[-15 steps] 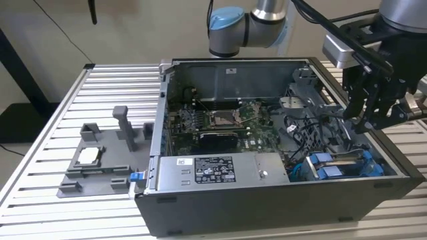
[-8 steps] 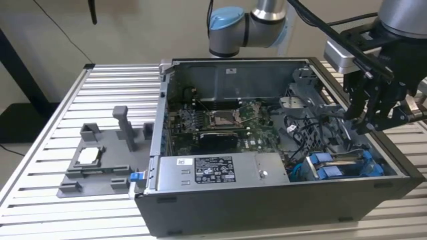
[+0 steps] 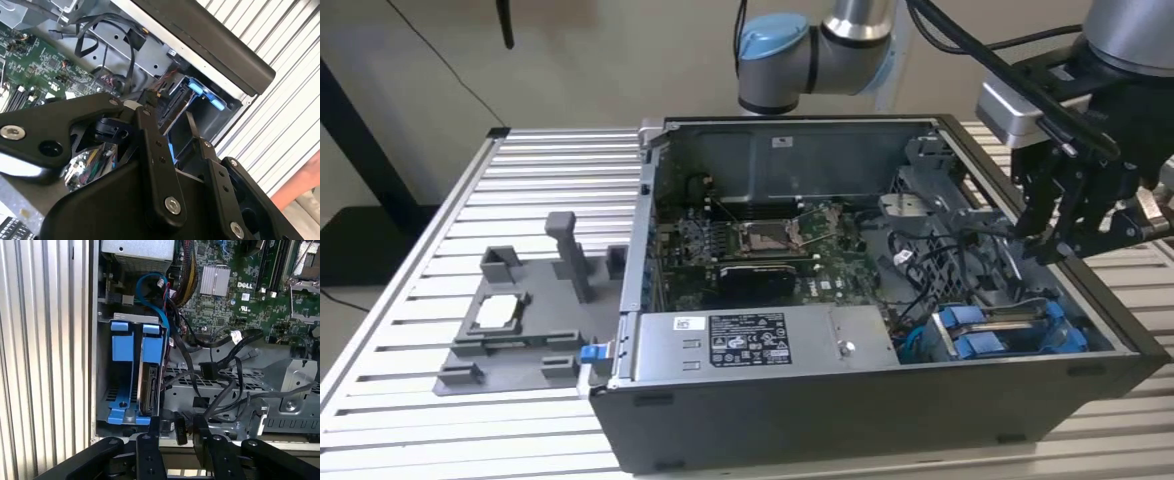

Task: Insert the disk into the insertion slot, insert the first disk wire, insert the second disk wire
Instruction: 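Insert the first disk wire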

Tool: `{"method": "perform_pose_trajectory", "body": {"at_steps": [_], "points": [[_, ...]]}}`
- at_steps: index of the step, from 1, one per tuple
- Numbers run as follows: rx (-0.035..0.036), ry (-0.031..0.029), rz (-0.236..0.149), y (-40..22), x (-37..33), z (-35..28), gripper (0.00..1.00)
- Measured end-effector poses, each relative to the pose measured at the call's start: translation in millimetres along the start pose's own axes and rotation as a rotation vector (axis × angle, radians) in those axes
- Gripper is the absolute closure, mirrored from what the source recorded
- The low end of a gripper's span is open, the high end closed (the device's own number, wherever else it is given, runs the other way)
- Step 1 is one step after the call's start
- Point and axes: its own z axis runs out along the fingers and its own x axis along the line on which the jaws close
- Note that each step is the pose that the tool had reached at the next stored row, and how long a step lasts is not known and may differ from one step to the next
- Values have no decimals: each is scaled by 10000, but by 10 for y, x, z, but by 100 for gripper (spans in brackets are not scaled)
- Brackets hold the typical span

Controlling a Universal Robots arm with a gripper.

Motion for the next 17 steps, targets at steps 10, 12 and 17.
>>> {"method": "perform_pose_trajectory", "body": {"at_steps": [10, 12, 17], "points": [[-422, 593, -91, -42, -29, 13, 81], [-634, 775, -112, -56, -32, 16, 81], [-1074, 1146, -152, -89, -42, 27, 81]]}}
